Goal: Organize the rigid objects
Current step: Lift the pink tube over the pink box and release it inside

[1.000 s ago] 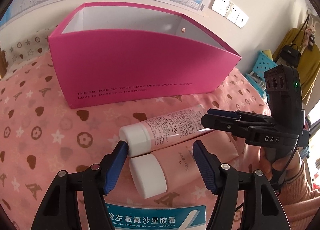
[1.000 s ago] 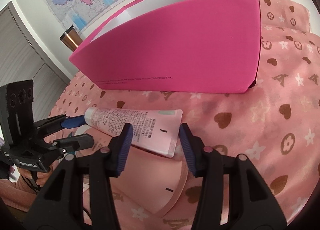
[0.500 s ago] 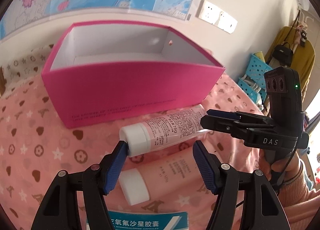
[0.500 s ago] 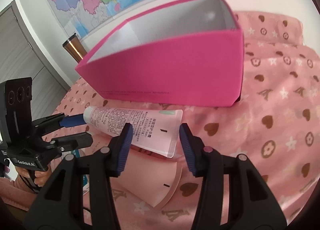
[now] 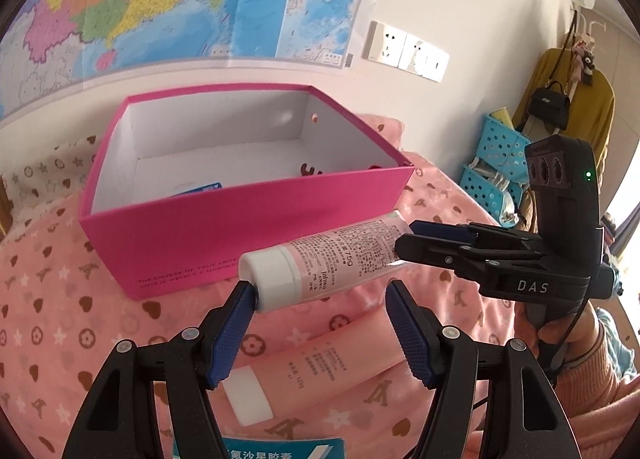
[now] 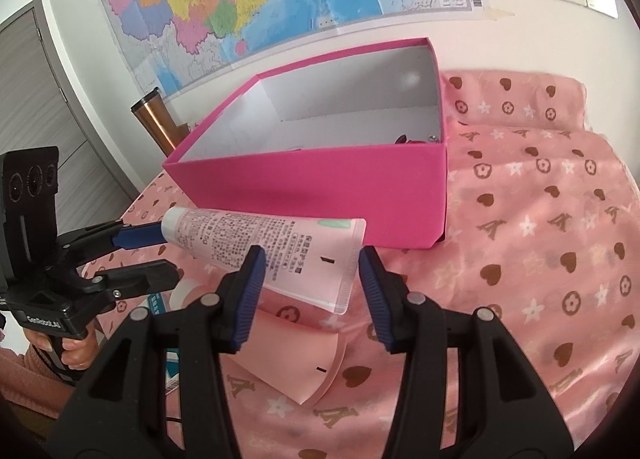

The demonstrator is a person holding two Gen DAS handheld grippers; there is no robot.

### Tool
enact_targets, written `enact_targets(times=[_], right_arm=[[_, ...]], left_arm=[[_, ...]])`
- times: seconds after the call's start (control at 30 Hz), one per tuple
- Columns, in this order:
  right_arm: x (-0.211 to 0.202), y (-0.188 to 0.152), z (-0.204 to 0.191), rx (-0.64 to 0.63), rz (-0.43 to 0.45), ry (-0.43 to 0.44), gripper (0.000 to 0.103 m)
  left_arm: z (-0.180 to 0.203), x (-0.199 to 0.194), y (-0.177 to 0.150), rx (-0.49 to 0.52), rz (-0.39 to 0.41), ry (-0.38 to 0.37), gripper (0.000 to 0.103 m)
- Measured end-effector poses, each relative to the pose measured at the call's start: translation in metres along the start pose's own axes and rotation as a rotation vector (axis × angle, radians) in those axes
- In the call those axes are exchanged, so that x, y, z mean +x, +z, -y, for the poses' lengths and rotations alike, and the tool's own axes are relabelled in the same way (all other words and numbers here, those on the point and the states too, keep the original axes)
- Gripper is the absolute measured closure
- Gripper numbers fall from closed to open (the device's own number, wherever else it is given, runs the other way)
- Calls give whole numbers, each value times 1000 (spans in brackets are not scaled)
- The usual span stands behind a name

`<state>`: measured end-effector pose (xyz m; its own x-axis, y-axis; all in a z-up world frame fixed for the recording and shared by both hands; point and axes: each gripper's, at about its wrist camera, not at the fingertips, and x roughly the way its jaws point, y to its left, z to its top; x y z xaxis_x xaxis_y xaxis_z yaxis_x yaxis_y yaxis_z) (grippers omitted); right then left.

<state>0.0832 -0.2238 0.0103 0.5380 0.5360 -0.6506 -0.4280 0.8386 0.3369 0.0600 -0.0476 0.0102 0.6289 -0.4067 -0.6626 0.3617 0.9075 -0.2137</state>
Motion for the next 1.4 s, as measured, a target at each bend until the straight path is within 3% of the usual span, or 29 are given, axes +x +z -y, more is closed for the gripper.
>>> enact_targets(times=[0.73, 1.4], right_arm=[[-23, 20, -1, -37, 80, -33, 52], [-17, 74, 12, -90, 115, -62, 52]], left_arm=[[17, -12, 26, 59, 77, -6, 34], [6, 11, 72, 89, 114, 38, 34]])
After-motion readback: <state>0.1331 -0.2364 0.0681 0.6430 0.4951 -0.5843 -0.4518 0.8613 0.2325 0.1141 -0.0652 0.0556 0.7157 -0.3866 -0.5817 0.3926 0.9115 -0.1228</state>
